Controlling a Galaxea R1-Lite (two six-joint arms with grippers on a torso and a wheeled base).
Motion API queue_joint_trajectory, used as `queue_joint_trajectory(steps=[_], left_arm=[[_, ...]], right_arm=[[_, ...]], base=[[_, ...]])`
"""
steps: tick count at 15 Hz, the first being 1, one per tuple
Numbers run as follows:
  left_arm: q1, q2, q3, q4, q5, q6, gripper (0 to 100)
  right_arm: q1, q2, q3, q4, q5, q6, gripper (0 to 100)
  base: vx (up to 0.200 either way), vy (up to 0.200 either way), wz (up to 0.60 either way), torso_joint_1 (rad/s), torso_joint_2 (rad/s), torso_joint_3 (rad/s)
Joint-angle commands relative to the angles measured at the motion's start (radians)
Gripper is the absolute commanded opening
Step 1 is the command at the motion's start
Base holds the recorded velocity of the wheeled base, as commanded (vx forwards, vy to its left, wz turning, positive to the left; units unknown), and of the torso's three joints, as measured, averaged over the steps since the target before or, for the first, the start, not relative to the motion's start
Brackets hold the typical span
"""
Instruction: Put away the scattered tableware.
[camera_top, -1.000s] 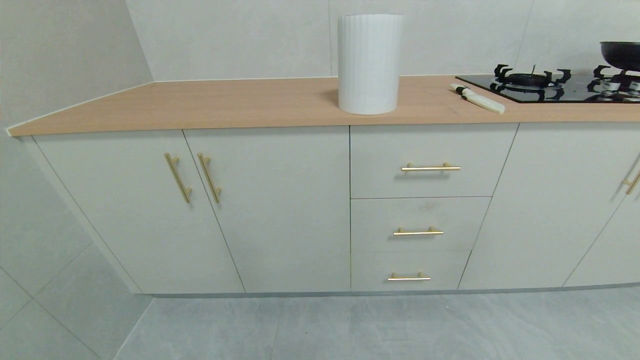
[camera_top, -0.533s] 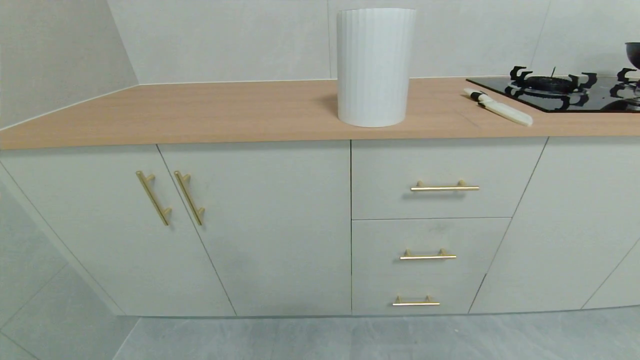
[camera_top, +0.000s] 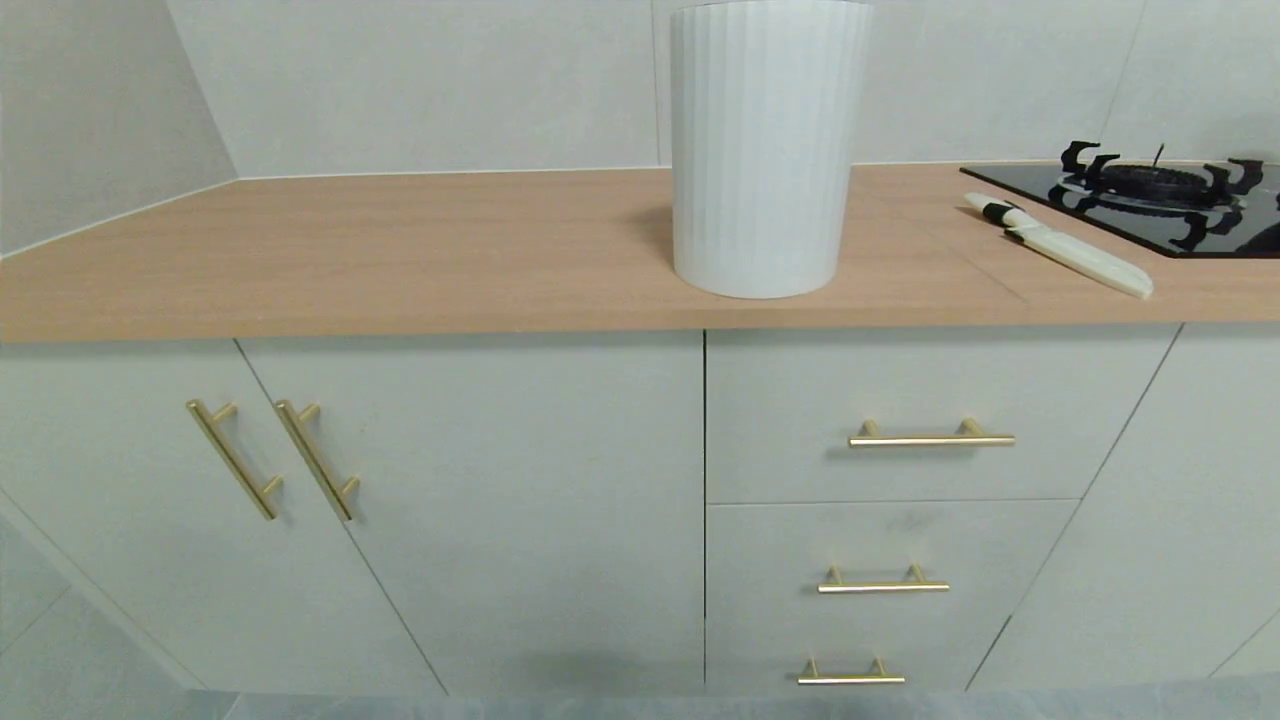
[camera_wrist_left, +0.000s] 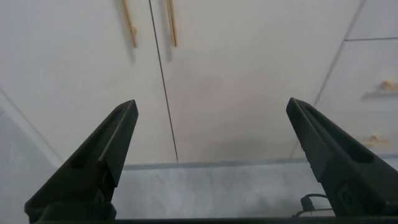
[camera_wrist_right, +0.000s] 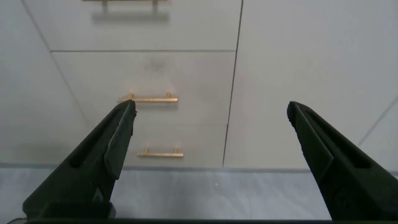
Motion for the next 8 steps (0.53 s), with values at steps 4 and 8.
queue_joint_trajectory(steps=[4, 8], left_arm=[[0.000, 0.000, 0.000, 0.000, 0.000, 0.000, 100], [0.000, 0.000, 0.000, 0.001, 0.000, -0.001, 100]], right_arm=[[0.000, 0.002, 0.000, 0.000, 0.000, 0.000, 100], [0.000, 0.002, 0.000, 0.000, 0.000, 0.000, 100]], base=[[0.200, 0.000, 0.00, 0.004, 0.00, 0.006], [0.050, 0.000, 0.00, 0.001, 0.00, -0.001]])
